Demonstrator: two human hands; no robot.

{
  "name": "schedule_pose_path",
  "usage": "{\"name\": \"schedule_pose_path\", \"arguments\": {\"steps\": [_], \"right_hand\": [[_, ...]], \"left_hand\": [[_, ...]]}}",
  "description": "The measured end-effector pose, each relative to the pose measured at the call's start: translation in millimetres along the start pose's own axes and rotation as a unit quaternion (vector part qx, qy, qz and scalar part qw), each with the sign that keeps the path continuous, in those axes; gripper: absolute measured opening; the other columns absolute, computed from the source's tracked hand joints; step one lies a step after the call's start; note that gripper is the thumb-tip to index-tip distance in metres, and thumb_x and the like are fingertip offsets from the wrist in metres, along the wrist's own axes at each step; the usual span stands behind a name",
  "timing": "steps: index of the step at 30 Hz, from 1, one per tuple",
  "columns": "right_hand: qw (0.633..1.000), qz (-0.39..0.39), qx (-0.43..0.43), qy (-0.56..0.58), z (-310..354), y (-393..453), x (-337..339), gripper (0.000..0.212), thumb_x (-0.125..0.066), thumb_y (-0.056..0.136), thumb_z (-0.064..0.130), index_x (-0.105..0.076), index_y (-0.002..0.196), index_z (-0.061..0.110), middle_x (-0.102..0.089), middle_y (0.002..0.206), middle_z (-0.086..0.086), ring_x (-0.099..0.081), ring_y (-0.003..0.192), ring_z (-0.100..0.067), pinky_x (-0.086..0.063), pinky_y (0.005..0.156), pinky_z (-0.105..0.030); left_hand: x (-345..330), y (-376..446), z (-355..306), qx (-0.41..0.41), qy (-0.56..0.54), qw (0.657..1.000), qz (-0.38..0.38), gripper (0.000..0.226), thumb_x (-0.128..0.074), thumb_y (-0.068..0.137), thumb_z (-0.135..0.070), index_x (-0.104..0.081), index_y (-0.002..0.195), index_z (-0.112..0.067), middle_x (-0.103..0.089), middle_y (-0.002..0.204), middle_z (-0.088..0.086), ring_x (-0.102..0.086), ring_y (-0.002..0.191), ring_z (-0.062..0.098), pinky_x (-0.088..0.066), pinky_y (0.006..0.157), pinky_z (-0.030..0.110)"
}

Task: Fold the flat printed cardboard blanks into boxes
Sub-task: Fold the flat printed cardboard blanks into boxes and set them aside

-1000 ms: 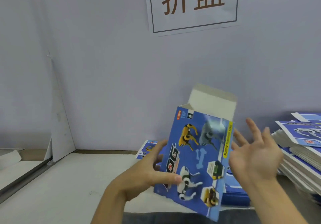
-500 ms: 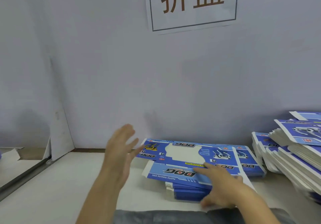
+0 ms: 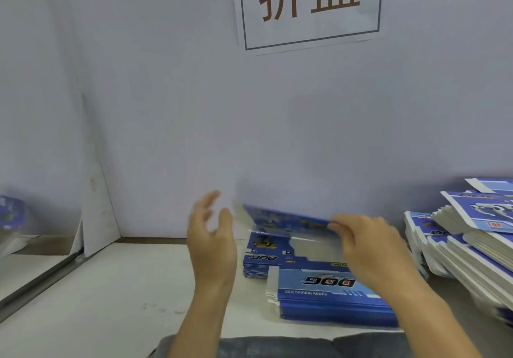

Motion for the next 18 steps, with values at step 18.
{"name": "schedule_pose_path", "arguments": {"steps": [18], "right_hand": [[0.882,0.003,-0.045,0.469,0.2,2.6,18.1,0.023,-0.055,0.1,0.023,-0.076,0.092,0.027,-0.076,0.08,0.007,-0.069,0.072,-0.005,-0.049,0.064,-0.017]], "left_hand": [[-7.0,7.3,-5.8,0.056,-0.17,0.976,0.127,0.03,-0.069,0.075,-0.036,-0.068,0.103,-0.028,-0.079,0.096,-0.003,-0.076,0.083,0.019,-0.06,0.057,0.03]]}}
Point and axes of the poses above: each hand's wrist, its own y-axis towards the middle knuckle, its own x-axis out of the back of the hand, z = x × y, the point moved 6 cm from there along y, towards the middle knuckle
